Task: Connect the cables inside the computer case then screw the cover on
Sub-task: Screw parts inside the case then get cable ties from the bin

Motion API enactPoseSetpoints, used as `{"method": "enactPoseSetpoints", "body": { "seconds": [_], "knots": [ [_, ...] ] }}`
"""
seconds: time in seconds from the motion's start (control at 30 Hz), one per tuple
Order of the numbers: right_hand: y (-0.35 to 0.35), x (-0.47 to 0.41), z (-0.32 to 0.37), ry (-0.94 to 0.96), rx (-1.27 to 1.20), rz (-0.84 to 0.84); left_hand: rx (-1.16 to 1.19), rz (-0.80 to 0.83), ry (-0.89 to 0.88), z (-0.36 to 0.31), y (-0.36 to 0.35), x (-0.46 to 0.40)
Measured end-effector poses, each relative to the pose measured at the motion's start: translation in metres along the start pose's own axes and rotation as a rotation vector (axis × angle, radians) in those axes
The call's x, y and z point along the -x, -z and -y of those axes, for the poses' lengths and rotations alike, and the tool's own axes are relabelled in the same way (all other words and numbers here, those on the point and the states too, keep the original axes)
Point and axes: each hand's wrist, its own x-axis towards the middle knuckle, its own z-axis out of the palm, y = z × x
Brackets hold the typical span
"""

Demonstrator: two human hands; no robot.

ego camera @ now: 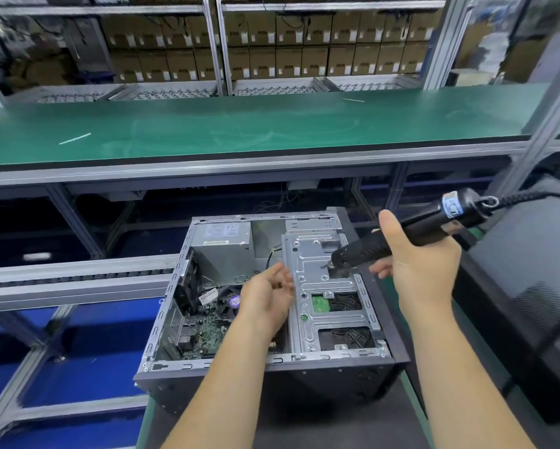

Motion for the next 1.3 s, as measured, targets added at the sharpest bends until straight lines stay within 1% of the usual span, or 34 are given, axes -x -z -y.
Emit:
{"method": "enactPoseSetpoints", "body": {
  "seconds": [0.1,0.2,0.27,0.37,0.43,0.57,0.73,0.93,1.13,1.3],
  "knots": [
    [0.01,0.006,-0.005,-0.066,-0.069,-0.038,0.127,0.094,0.082,0.003,-0.002,0.003],
    [0.015,0.009,-0.005,-0.088,-0.124,-0.07,0.184,0.093,0.11,0.01,-0.005,0.005],
    [0.018,0.01,-0.003,-0.096,-0.161,-0.084,0.139,0.061,0.091,0.016,-0.007,0.003],
    [0.021,0.011,0.001,-0.107,-0.185,-0.08,-0.082,0.018,0.055,0.022,-0.008,0.001],
    [0.023,0.01,0.001,-0.116,-0.191,-0.082,-0.155,0.011,0.082,0.023,-0.01,0.002],
    [0.025,0.008,-0.004,-0.132,-0.195,-0.095,-0.11,0.037,0.182,0.023,-0.015,0.004],
    [0.028,0.007,-0.008,-0.153,-0.199,-0.09,-0.077,0.099,0.218,0.026,-0.016,0.008],
    [0.03,0.005,-0.009,-0.156,-0.228,-0.074,-0.072,0.121,0.184,0.03,-0.017,0.006],
    [0.032,0.004,-0.008,-0.164,-0.249,-0.085,-0.093,0.082,0.114,0.033,-0.014,0.0],
    [0.03,0.004,-0.008,-0.164,-0.263,-0.067,-0.109,0.109,0.08,0.036,-0.016,-0.005]
  ]
}}
